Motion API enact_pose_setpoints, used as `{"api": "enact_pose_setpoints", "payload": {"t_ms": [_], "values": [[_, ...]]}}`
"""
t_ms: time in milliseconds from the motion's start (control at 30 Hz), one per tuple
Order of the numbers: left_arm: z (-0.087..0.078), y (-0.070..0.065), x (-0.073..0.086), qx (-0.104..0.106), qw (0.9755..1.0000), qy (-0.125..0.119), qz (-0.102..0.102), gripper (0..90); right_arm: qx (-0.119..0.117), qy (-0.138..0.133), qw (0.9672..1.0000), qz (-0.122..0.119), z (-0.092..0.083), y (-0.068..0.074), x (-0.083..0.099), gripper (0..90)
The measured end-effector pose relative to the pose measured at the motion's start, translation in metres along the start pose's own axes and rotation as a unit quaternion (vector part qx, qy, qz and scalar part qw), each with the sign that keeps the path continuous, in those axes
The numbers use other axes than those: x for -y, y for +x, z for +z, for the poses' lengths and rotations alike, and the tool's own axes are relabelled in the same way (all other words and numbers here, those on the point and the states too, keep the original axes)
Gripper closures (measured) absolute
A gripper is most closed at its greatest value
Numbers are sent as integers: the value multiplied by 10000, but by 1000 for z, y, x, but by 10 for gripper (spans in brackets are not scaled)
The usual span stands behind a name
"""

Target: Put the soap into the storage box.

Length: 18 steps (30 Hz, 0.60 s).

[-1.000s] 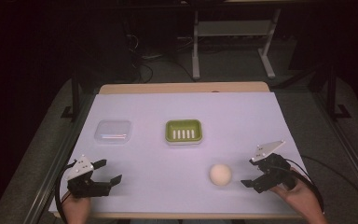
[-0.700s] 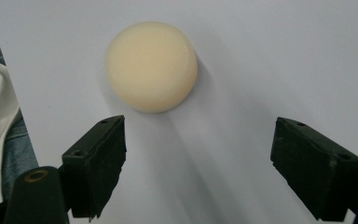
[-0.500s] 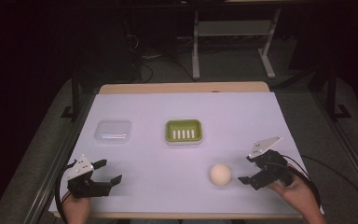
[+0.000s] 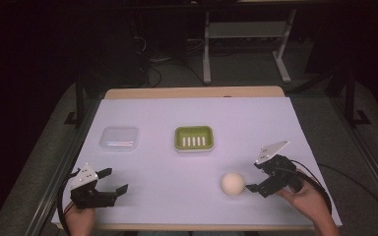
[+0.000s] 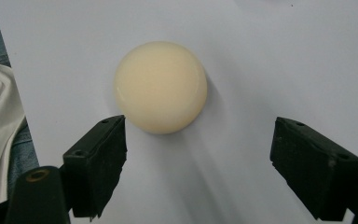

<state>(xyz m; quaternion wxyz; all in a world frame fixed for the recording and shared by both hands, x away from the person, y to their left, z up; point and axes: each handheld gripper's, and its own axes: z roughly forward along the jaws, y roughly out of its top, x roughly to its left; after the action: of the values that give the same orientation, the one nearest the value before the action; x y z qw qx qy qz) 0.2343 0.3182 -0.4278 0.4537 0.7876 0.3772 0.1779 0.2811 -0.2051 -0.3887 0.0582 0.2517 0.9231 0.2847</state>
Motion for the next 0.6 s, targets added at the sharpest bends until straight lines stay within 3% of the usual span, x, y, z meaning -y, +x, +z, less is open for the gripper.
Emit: {"api": "enact_pose_setpoints", "payload": {"t_ms": [400, 600], "values": [[0, 1, 0, -6, 10000, -24, 19, 130, -86, 103, 9996, -249, 13, 2, -11, 179], [-1, 0, 0, -5, 10000, -13, 32, 131, -151, 206, 9993, -262, 18, 4, -17, 180]]}}
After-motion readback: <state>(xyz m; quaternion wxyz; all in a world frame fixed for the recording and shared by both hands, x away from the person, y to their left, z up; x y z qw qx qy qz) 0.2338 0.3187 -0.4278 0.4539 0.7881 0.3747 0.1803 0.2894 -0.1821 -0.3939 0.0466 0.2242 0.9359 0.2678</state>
